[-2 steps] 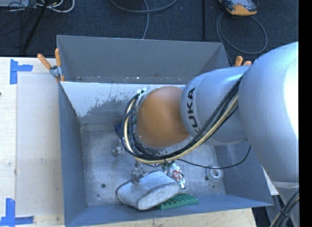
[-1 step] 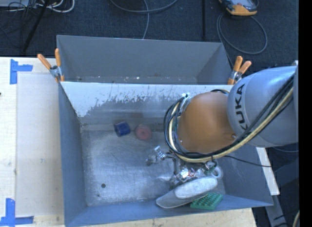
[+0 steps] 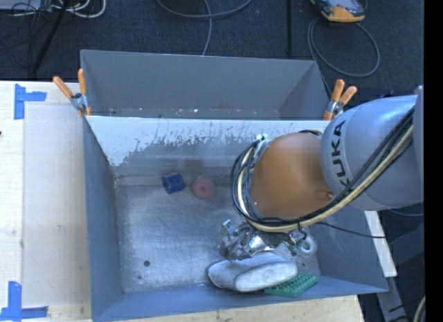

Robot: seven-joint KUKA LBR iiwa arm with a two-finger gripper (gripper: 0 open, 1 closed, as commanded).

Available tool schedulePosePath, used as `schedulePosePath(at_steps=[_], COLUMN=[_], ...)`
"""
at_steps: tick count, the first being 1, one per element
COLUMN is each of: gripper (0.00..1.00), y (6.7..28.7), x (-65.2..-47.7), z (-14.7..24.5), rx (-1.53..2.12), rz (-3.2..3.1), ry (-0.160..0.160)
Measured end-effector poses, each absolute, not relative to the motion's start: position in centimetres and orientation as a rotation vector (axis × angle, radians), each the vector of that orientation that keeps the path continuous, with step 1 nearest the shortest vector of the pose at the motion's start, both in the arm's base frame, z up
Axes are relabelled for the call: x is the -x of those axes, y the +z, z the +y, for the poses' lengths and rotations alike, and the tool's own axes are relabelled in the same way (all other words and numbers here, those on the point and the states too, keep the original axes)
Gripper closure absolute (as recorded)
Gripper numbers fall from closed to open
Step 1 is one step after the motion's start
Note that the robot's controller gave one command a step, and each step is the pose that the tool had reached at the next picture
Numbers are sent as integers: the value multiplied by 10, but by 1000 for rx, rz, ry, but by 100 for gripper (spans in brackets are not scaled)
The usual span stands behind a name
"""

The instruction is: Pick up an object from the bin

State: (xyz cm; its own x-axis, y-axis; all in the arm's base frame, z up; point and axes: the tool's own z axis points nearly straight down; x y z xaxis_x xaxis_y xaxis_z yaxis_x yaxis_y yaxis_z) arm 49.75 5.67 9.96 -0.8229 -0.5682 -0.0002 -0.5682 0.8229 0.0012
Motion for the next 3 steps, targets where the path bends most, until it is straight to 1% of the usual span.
schedulePosePath(at_steps=[1,2,3], gripper=[0,0,0], y=[104,83,86], x=[-504,-494,-563], z=[58,48,10], rx=[-940,-1128,-1192], rz=[-3026,-2993,-2913], ry=[2,12,5])
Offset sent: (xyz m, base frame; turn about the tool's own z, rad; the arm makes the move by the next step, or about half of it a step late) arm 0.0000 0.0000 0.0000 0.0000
